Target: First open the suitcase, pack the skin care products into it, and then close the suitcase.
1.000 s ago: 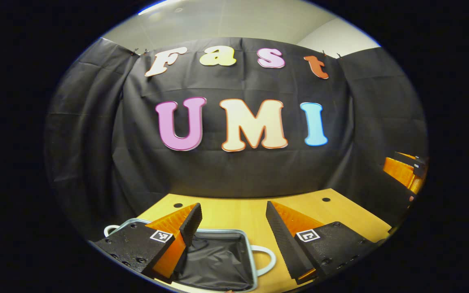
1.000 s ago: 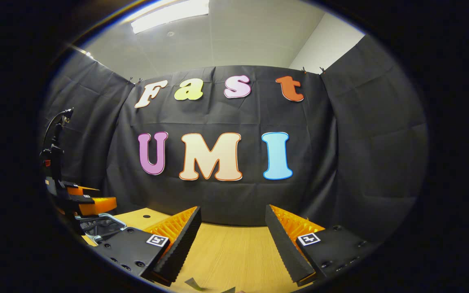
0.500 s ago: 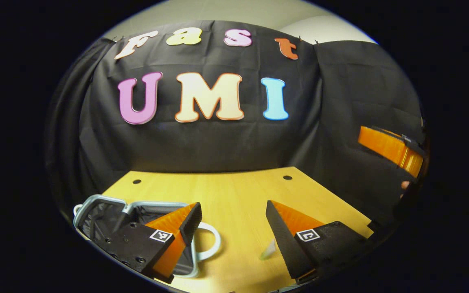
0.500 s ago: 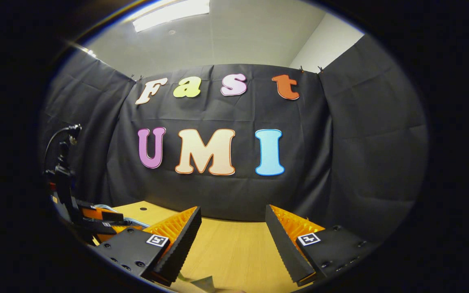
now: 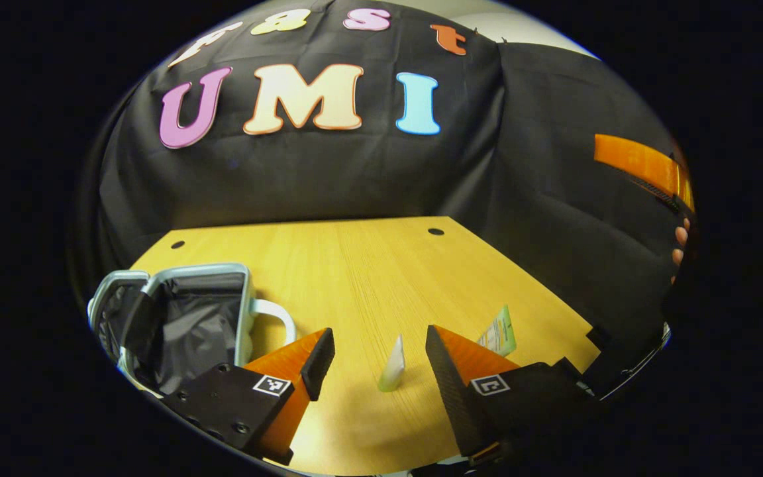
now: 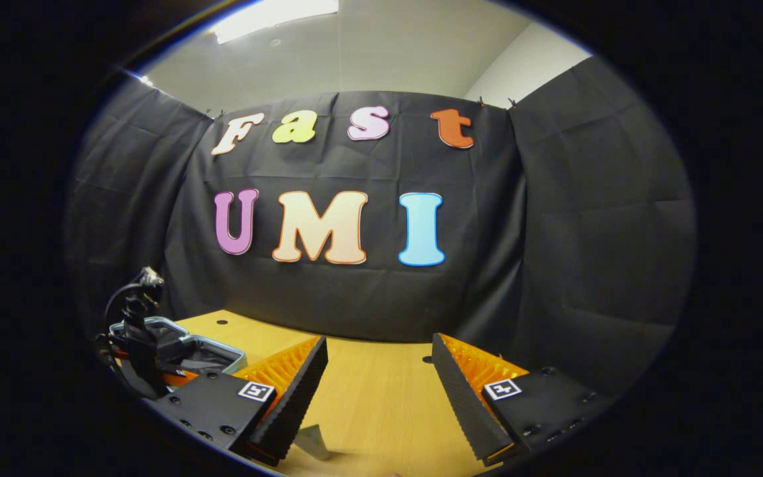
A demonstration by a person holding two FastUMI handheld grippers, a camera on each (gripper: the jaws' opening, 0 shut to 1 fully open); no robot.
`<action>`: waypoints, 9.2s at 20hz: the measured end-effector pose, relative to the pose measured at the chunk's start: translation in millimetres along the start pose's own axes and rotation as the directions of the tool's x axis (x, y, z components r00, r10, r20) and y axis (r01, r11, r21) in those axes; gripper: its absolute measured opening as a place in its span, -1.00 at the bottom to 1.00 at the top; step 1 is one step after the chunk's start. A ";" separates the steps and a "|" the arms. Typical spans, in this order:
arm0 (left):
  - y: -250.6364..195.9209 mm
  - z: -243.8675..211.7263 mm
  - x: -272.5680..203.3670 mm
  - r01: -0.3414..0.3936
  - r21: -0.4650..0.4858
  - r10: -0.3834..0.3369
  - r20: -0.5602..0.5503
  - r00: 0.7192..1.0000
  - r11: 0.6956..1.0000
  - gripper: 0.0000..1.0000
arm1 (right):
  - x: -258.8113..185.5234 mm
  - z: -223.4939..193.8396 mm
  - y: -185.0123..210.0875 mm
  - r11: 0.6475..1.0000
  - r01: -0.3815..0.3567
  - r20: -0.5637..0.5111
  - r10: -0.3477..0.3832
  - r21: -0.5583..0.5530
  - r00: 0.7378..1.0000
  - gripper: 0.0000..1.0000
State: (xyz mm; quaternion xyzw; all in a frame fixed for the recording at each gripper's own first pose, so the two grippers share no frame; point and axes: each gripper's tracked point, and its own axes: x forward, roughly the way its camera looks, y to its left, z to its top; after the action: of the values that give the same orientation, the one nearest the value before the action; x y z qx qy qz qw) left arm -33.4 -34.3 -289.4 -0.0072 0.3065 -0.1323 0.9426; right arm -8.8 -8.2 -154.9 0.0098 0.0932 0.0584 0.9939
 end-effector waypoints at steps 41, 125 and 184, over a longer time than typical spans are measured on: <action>91.3 41.6 -88.0 -0.246 -0.061 0.246 0.006 0.969 0.967 -0.98 | 4.7 -265.4 114.9 0.944 -0.330 -0.434 0.306 0.020 0.848 0.84; 616.7 6.6 -199.2 -0.476 -0.283 0.416 -0.247 0.875 0.833 -1.00 | 80.1 -201.6 367.4 0.927 -0.113 -0.563 0.311 0.358 0.766 0.97; 80.6 250.4 -121.6 -0.260 -0.015 0.223 0.561 0.797 0.966 0.89 | 39.0 90.6 56.2 0.987 0.004 0.097 -0.019 0.158 0.995 0.95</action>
State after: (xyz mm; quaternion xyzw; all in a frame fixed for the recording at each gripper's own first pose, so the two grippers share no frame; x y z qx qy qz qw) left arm 37.0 57.4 -23.7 0.0233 0.0124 -0.0128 0.9996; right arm 39.7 51.3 -71.4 0.0905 0.0485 0.0445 0.9937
